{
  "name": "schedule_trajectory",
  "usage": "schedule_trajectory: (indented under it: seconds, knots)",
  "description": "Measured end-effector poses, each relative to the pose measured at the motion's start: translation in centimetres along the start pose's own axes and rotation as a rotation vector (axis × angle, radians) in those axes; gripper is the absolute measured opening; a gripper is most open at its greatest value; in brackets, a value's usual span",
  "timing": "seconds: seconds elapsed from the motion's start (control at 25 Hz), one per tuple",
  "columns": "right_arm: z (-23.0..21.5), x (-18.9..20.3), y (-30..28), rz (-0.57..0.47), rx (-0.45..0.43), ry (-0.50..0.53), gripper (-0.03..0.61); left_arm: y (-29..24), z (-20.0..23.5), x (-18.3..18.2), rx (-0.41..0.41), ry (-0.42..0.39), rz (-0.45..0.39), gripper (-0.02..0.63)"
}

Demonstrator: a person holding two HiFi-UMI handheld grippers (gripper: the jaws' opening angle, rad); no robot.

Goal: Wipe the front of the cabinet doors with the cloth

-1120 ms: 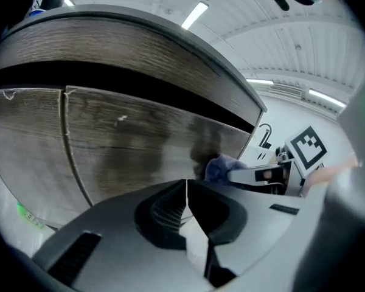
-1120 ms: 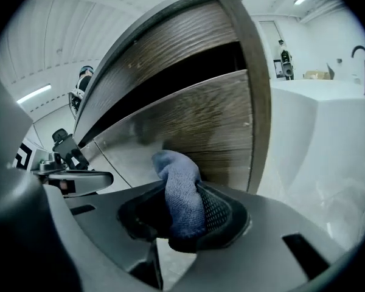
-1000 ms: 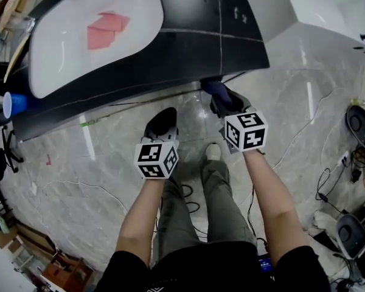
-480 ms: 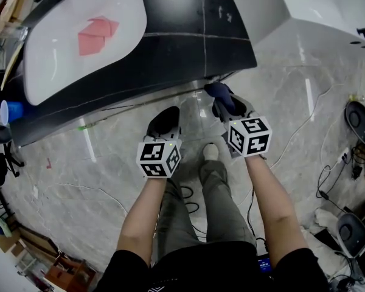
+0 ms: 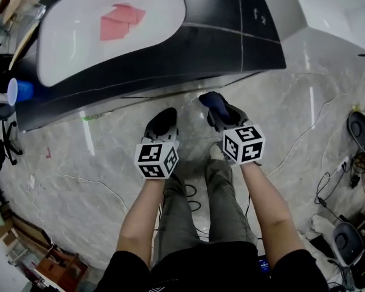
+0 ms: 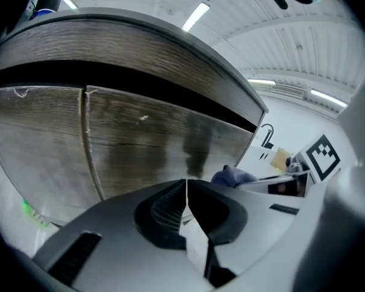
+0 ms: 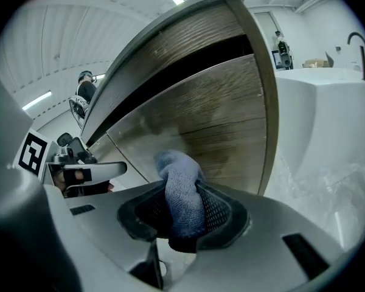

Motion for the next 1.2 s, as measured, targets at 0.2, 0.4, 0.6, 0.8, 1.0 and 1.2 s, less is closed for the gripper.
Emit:
schedule_trajectory:
  seconds: [0.2,0.4,0.6,0.8,1.0,1.2]
  knots:
    - [3.1,0.7,-2.5,0.034,-0.04,0.027,0.117,2.2,3.3,0.8,-0.044,0.026,-0.003,0.015]
    - [5.9,1.6,-5.4,0.074,-0.079,0.055,0.117,3.8,6.5,1.9,-0.087,0.037,0.006,0.015]
    - [8.4,2.3,-8.2,0.11,-0.119,0.086,0.117,4.7,9.3,2.8,-0.119,0.045,0.005,0.015]
    - [10.5,2.4,-11.2,0.144,-0.164,0.142,0.117,5.1,11.6,3.4,-0.139,0.053,0.014,0.015]
    - [12.1,2.0,-13.9,0.161,-0.205,0.19,0.118,5.3,13.4,3.7,-0.158,0.06,0.011,0.015]
    - [13.2,2.0,-15.8,0.185,-0.237,0.208,0.117,4.8,14.7,4.1,-0.182,0.067,0.017,0.015]
Point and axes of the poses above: the fingertips, and each gripper's own axes: y backward along the fingers, z to its left, x out of its underside, the point moved 9 cm from there along y, backward along the fingers, and after that the axes turned 3 degrees about -x, right-handed, at the moved point
